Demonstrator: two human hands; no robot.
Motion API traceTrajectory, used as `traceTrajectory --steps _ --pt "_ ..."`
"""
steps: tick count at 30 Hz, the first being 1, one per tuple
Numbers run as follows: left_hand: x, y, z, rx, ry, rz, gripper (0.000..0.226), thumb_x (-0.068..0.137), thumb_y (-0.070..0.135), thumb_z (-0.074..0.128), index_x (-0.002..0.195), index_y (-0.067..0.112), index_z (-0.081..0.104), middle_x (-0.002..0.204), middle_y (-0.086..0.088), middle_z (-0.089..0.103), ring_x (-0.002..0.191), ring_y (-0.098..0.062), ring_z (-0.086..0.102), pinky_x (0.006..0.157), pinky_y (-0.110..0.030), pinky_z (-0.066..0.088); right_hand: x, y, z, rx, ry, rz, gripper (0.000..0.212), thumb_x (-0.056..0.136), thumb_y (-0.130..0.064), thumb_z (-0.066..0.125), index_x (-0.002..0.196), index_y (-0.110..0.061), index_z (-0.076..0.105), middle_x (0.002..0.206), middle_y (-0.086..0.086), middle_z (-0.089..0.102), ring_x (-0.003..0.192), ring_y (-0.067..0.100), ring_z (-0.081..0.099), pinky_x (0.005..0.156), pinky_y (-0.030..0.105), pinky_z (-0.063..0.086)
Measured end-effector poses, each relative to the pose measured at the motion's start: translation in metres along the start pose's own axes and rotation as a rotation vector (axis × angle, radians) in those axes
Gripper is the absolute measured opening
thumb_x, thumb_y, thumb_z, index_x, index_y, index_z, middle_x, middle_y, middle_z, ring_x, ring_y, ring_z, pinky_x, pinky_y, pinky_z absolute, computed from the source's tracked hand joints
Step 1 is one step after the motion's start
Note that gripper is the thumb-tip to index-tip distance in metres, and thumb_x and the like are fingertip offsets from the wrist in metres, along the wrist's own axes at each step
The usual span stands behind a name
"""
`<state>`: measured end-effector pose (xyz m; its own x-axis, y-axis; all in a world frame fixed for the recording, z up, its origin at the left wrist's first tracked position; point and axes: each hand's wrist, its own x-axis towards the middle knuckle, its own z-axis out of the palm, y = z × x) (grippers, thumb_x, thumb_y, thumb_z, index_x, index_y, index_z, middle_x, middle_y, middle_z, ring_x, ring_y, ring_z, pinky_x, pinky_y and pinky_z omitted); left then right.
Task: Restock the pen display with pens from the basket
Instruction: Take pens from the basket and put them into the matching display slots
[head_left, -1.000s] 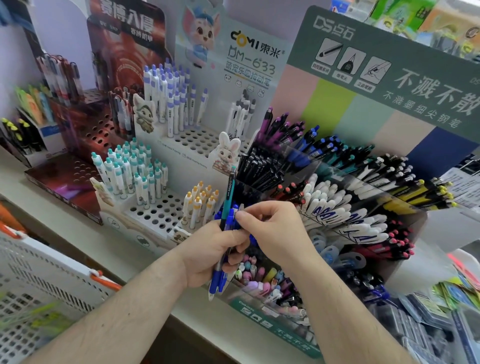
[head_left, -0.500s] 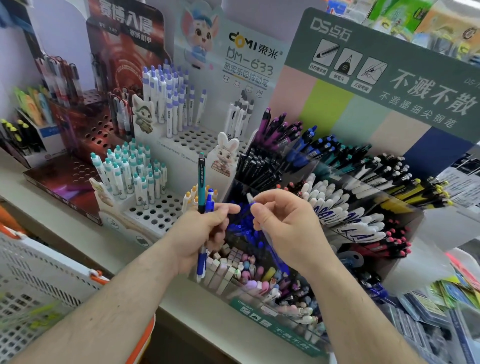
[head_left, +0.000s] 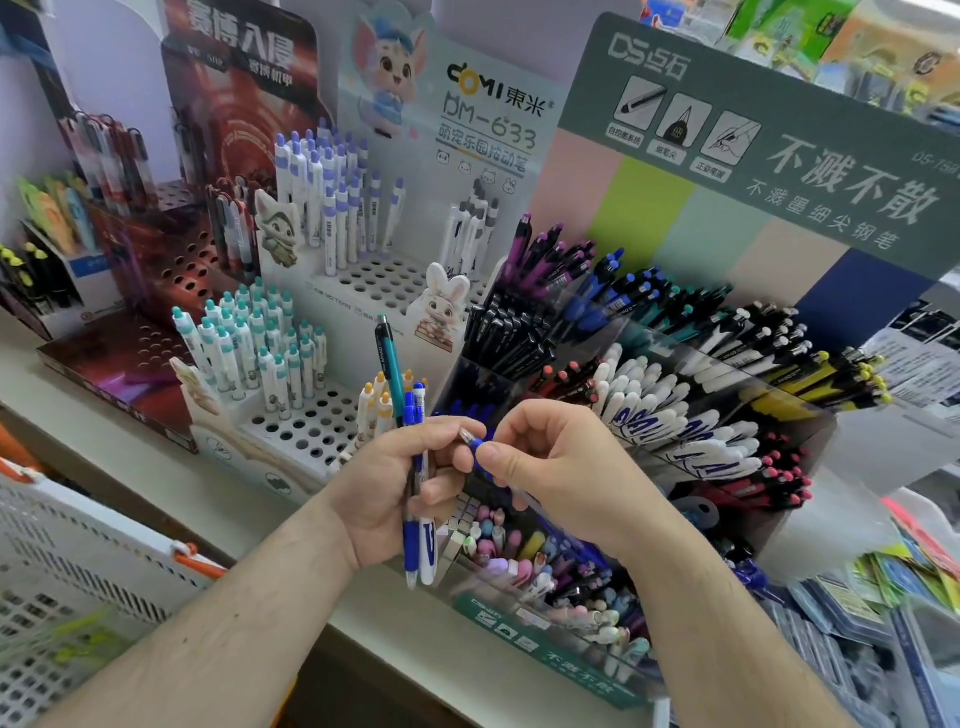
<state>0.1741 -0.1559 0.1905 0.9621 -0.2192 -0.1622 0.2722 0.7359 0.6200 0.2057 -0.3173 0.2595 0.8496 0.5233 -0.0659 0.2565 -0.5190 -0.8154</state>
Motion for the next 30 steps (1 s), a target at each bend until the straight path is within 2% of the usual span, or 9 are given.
traceTrajectory --steps 6,8,12,15,19,22,24,26,30 --pt "0.008 0.004 0.003 -0.112 0.141 0.071 0.022 0.08 0.015 0.052 0.07 0.01 0.071 0.055 -0.001 0.057 0.033 -0.005 0.04 0.028 -0.011 0.021 -0.013 0.005 -0.028 -0.007 -0.031 0.113 0.005 0.091 -0.016 0.07 0.087 -0.017 0.068 0.071 0.003 0.07 0.059 0.014 0.061 0.061 0.034 0.05" --pt "0.01 0.007 0.001 -0.146 0.175 0.101 0.017 0.078 0.013 0.052 0.074 0.009 0.068 0.056 -0.001 0.056 0.034 -0.005 0.041 0.028 -0.011 0.021 -0.018 0.009 -0.038 0.087 0.08 0.136 0.005 0.088 -0.009 0.072 0.088 -0.011 0.068 0.067 0.005 0.068 0.058 0.017 0.061 0.059 0.032 0.049" --pt "0.013 0.005 0.0 -0.115 0.208 0.124 0.014 0.074 0.011 0.051 0.085 0.008 0.061 0.057 -0.002 0.057 0.033 -0.006 0.04 0.029 -0.011 0.021 -0.018 0.013 -0.038 0.578 0.433 0.132 0.006 0.087 0.001 0.069 0.087 -0.003 0.064 0.067 0.01 0.068 0.058 0.018 0.065 0.055 0.023 0.055" --pt "0.015 -0.002 0.002 -0.028 0.198 0.091 0.018 0.075 0.011 0.053 0.09 0.007 0.062 0.06 -0.002 0.059 0.033 -0.006 0.04 0.03 -0.013 0.021 -0.015 0.015 -0.03 0.656 0.623 0.04 0.007 0.09 -0.001 0.067 0.086 -0.007 0.068 0.068 0.008 0.07 0.058 0.015 0.067 0.056 0.02 0.056" --pt "0.014 -0.005 0.0 0.076 0.202 0.084 0.018 0.08 0.013 0.055 0.093 0.005 0.064 0.061 -0.002 0.056 0.033 -0.005 0.036 0.032 -0.016 0.02 -0.022 0.01 -0.039 0.43 0.805 -0.14 0.013 0.089 -0.001 0.069 0.087 -0.014 0.072 0.07 0.002 0.072 0.06 0.015 0.069 0.059 0.021 0.057" --pt "0.014 -0.003 -0.005 0.062 0.229 0.108 0.016 0.091 0.009 0.049 0.096 0.005 0.063 0.059 0.0 0.052 0.035 -0.005 0.034 0.034 -0.017 0.019 -0.03 0.009 -0.047 0.17 0.844 -0.272 0.024 0.087 -0.002 0.073 0.086 -0.026 0.071 0.077 -0.006 0.074 0.064 0.012 0.07 0.063 0.019 0.056" --pt "0.014 -0.003 -0.006 0.06 0.227 0.118 0.016 0.088 0.01 0.05 0.096 0.006 0.063 0.059 0.001 0.05 0.036 -0.005 0.034 0.035 -0.017 0.02 -0.027 0.015 -0.046 0.012 0.824 -0.309 0.026 0.086 -0.004 0.075 0.087 -0.03 0.071 0.078 -0.009 0.073 0.068 0.012 0.07 0.065 0.02 0.056" --pt "0.014 -0.004 -0.005 0.07 0.217 0.115 0.018 0.084 0.012 0.053 0.097 0.005 0.063 0.059 0.001 0.049 0.036 -0.006 0.035 0.034 -0.017 0.022 -0.021 0.023 -0.04 -0.11 0.781 -0.322 0.021 0.085 -0.004 0.075 0.09 -0.025 0.073 0.077 -0.012 0.071 0.07 0.009 0.068 0.066 0.02 0.056" --pt "0.013 -0.007 -0.001 0.075 0.206 0.098 0.018 0.094 0.008 0.047 0.098 0.004 0.063 0.058 0.001 0.048 0.036 -0.006 0.036 0.033 -0.016 0.023 -0.008 0.035 -0.021 -0.318 0.645 -0.268 0.014 0.085 -0.006 0.075 0.095 -0.016 0.077 0.082 -0.011 0.071 0.072 0.002 0.065 0.07 0.023 0.057"
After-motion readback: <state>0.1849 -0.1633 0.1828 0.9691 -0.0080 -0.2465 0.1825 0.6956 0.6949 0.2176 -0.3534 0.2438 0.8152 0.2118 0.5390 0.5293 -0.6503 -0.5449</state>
